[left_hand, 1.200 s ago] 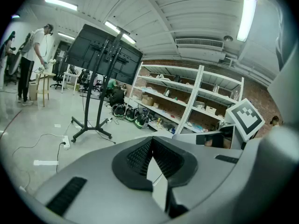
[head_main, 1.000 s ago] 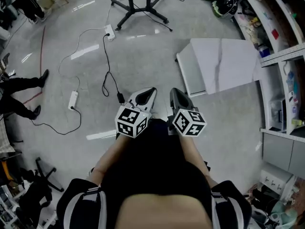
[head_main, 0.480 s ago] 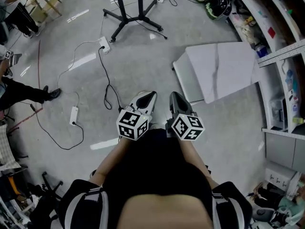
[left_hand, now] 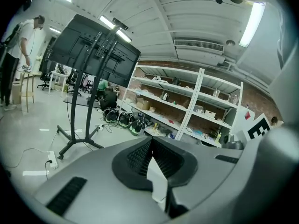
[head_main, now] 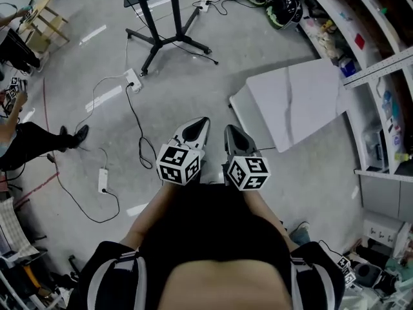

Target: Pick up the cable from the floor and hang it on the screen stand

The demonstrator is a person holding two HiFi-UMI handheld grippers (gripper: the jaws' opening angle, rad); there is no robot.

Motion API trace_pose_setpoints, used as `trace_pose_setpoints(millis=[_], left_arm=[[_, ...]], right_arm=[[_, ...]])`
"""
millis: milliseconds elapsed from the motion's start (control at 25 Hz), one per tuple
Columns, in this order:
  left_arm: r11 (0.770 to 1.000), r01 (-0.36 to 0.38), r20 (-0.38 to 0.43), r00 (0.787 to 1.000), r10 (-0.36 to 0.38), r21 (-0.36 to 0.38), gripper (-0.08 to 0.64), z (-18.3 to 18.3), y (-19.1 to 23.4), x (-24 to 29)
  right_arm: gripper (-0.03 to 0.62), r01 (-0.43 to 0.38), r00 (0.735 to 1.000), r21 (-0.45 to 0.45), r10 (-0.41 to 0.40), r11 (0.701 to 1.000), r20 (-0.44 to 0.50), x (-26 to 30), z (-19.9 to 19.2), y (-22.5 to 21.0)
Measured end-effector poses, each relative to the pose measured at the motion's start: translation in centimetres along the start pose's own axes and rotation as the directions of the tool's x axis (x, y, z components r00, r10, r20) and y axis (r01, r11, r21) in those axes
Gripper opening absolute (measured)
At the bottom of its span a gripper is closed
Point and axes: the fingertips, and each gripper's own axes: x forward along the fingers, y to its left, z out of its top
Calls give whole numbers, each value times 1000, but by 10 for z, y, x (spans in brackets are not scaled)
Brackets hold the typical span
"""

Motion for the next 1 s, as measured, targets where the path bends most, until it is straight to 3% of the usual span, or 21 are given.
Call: trace_pose_setpoints(millis=[640,1000], left_arm=[[999,53,-28,998,-52,6,8,46,71,53],[997,79,-39,996,-78,21,8,54,103,67]], right_arm=[[23,67,997,-28,-66,997,31,82,50,-9],[23,105,993,-7,-105,994,46,116,56,-12]])
